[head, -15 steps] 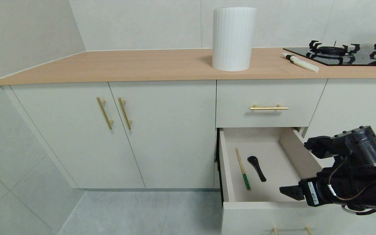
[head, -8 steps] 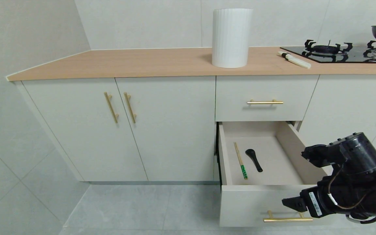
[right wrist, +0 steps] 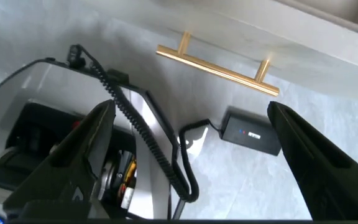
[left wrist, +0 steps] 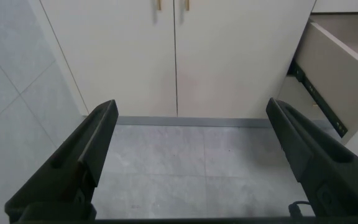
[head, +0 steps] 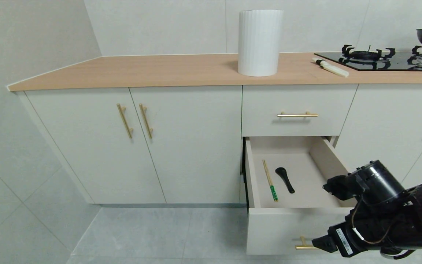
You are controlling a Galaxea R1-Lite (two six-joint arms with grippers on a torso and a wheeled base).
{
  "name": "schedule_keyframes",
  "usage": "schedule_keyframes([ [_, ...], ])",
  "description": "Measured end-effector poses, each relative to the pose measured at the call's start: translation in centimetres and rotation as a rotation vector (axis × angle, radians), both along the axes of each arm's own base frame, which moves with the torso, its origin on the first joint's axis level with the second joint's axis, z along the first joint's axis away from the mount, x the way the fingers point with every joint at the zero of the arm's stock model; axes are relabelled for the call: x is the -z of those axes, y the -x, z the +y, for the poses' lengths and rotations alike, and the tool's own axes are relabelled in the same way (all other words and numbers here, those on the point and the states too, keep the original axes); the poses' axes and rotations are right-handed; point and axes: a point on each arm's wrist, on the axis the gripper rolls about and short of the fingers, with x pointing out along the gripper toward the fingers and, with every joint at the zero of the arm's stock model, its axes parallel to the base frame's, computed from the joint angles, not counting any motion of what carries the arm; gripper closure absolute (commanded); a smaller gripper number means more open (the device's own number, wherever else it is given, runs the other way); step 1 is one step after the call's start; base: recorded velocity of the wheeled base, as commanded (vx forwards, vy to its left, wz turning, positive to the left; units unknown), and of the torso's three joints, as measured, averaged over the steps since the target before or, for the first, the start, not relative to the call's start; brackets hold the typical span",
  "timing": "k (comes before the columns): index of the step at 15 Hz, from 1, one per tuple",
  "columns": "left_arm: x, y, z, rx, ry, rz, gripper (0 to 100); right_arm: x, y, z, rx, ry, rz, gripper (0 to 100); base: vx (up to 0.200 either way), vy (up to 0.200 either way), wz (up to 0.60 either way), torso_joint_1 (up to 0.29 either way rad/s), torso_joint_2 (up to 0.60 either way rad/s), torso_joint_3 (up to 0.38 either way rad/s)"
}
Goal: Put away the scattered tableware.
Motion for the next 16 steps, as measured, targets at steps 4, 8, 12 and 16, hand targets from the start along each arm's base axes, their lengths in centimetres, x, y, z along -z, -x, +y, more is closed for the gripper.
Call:
schedule_keyframes([
  [4, 0.0, 0.0, 0.0, 0.000, 0.000, 0.000, 0, 1.7, -2.3, 0.2, 0.083, -0.004, 0.027, 0, 0.000, 0.000, 0.00, 0.000, 0.00, 0.000],
  [8, 0.0, 0.0, 0.0, 0.000, 0.000, 0.000, 0, 2.5, -3.3, 0.4, 0.115, 0.010, -0.009, 0, 0.000, 0.000, 0.00, 0.000, 0.00, 0.000],
  [12, 0.0, 0.0, 0.0, 0.000, 0.000, 0.000, 0, 3.1, -3.9, 0.5, 0.143, 0.003, -0.026, 0, 0.000, 0.000, 0.00, 0.000, 0.00, 0.000],
  [16, 0.0, 0.0, 0.0, 0.000, 0.000, 0.000, 0, 3.1, -4.8, 0.6, 0.171, -0.032, -0.079, 0, 0.000, 0.000, 0.00, 0.000, 0.00, 0.000],
])
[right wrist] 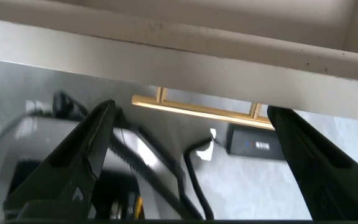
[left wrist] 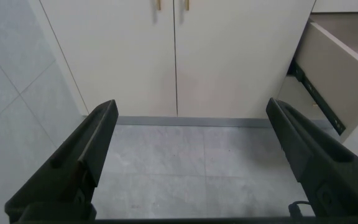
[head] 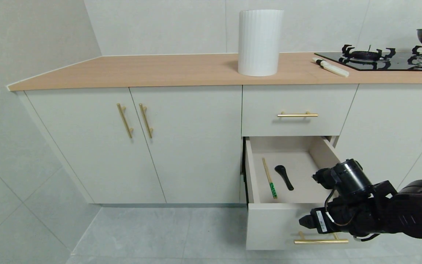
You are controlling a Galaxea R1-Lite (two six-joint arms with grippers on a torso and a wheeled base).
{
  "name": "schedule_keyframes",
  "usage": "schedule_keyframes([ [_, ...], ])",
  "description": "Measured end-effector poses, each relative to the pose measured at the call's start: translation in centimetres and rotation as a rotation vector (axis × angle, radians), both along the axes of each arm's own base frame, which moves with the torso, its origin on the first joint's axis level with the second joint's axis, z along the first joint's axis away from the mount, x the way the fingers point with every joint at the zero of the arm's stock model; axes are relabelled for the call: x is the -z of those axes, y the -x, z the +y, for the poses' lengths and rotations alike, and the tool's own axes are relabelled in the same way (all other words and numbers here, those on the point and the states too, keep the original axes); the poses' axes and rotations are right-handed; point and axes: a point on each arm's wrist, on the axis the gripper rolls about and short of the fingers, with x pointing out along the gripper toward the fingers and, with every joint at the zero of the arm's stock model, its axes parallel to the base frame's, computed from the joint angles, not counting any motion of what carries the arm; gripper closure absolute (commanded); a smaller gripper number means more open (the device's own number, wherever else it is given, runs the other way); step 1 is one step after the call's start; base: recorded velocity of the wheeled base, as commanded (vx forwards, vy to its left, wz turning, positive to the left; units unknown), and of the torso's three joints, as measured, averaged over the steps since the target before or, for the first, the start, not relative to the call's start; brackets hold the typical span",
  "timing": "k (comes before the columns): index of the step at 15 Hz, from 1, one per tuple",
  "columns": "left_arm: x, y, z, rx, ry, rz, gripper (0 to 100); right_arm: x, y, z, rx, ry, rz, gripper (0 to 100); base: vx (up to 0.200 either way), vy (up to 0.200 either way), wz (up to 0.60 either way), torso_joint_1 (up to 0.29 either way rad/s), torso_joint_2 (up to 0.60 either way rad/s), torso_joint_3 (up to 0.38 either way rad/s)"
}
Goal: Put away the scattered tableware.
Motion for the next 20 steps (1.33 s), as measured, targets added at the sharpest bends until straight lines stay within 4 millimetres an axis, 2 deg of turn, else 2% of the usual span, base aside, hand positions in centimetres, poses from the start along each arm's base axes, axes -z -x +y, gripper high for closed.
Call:
schedule_keyframes([
  [11, 0.0, 0.0, 0.0, 0.000, 0.000, 0.000, 0, 0.3, -2.0, 0.7, 0.069, -0.033, -0.148, 0, 0.000, 0.000, 0.00, 0.000, 0.00, 0.000],
  [20, 0.0, 0.0, 0.0, 0.000, 0.000, 0.000, 0, 0.6, -5.0, 1.2, 0.091, -0.044, -0.207, 0, 0.000, 0.000, 0.00, 0.000, 0.00, 0.000],
])
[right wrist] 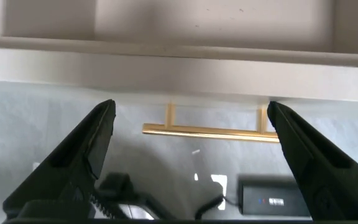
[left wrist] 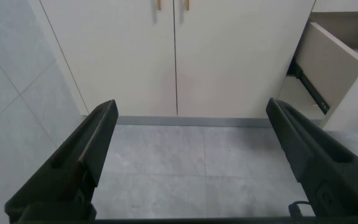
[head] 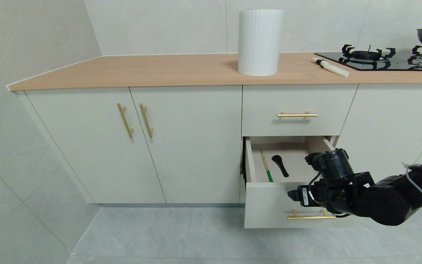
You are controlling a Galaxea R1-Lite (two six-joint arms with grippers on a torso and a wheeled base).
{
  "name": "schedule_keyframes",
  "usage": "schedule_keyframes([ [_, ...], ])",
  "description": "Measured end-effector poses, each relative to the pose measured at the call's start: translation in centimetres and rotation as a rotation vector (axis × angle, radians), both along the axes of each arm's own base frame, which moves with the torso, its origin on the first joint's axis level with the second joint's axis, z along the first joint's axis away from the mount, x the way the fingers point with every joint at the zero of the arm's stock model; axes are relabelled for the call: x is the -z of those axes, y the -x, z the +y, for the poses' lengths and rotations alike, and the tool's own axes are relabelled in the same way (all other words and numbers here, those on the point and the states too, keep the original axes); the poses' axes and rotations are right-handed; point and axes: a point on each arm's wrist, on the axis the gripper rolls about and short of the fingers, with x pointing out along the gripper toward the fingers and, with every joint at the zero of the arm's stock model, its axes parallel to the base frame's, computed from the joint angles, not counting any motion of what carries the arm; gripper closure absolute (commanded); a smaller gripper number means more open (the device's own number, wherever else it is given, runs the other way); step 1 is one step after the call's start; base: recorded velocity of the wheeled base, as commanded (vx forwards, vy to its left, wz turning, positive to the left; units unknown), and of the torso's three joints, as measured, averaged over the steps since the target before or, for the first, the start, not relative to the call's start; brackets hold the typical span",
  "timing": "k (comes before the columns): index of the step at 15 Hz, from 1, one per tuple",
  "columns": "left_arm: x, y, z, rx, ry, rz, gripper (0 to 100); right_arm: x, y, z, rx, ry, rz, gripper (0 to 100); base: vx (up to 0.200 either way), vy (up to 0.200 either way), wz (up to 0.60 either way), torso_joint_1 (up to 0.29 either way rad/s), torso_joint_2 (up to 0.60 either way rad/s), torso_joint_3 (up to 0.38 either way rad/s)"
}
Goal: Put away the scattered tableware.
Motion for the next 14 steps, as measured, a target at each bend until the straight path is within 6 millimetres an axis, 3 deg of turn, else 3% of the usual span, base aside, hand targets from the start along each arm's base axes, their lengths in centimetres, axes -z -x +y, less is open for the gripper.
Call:
schedule_keyframes([
  [7, 0.0, 0.0, 0.0, 0.000, 0.000, 0.000, 0, 0.2, -4.0, 0.6, 0.009, 0.004, -0.046, 0, 0.000, 0.000, 0.00, 0.000, 0.00, 0.000],
  [14, 0.0, 0.0, 0.0, 0.000, 0.000, 0.000, 0, 0.7, -7.6, -0.1, 0.036, 0.015, -0.089, 0, 0.000, 0.000, 0.00, 0.000, 0.00, 0.000],
])
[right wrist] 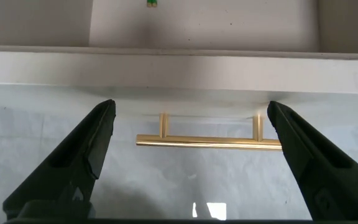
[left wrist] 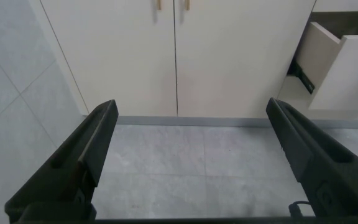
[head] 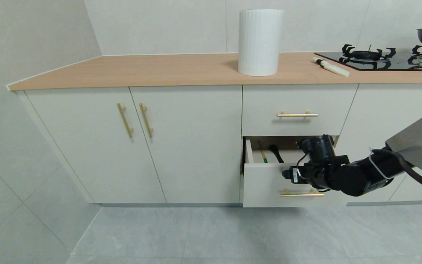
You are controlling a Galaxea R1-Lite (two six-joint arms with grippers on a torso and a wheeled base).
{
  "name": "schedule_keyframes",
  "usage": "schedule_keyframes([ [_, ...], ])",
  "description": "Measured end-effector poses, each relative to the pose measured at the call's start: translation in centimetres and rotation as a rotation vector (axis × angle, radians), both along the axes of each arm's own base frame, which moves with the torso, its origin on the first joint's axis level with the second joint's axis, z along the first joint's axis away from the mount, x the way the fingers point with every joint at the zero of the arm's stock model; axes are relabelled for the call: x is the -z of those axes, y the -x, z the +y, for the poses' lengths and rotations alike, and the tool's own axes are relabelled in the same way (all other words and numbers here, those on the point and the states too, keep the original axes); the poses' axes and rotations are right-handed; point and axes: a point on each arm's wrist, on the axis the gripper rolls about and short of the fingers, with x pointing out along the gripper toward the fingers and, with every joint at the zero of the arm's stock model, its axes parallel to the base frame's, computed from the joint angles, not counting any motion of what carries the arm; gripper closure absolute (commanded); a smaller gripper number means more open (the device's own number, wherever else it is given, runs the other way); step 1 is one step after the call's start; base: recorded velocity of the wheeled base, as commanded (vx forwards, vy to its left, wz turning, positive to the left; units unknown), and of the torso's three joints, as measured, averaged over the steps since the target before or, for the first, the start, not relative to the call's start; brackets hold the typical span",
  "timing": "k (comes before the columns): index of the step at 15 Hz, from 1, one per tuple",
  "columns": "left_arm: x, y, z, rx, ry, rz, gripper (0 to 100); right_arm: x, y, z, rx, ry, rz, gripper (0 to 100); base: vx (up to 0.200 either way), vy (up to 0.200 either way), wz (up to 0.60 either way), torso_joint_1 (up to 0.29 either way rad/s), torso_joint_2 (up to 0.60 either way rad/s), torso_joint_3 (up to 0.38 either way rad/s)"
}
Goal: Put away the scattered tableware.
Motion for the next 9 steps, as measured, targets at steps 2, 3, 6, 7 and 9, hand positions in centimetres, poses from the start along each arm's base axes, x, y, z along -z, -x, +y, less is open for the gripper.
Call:
schedule_keyframes([
  [2, 0.0, 0.0, 0.0, 0.000, 0.000, 0.000, 0, 0.1, -0.9, 0.0, 0.003, 0.001, -0.013, 0, 0.000, 0.000, 0.00, 0.000, 0.00, 0.000],
  [3, 0.0, 0.0, 0.0, 0.000, 0.000, 0.000, 0, 0.0, -1.6, 0.1, 0.001, 0.005, -0.025, 0, 0.000, 0.000, 0.00, 0.000, 0.00, 0.000],
  [6, 0.0, 0.0, 0.0, 0.000, 0.000, 0.000, 0, 0.0, -3.3, 0.3, -0.002, 0.005, -0.060, 0, 0.000, 0.000, 0.00, 0.000, 0.00, 0.000],
  [7, 0.0, 0.0, 0.0, 0.000, 0.000, 0.000, 0, 0.0, -3.8, 0.4, -0.001, 0.003, -0.069, 0, 0.000, 0.000, 0.00, 0.000, 0.00, 0.000],
  [9, 0.0, 0.0, 0.0, 0.000, 0.000, 0.000, 0, 0.3, -4.9, 0.4, 0.007, -0.004, -0.087, 0, 0.000, 0.000, 0.00, 0.000, 0.00, 0.000],
])
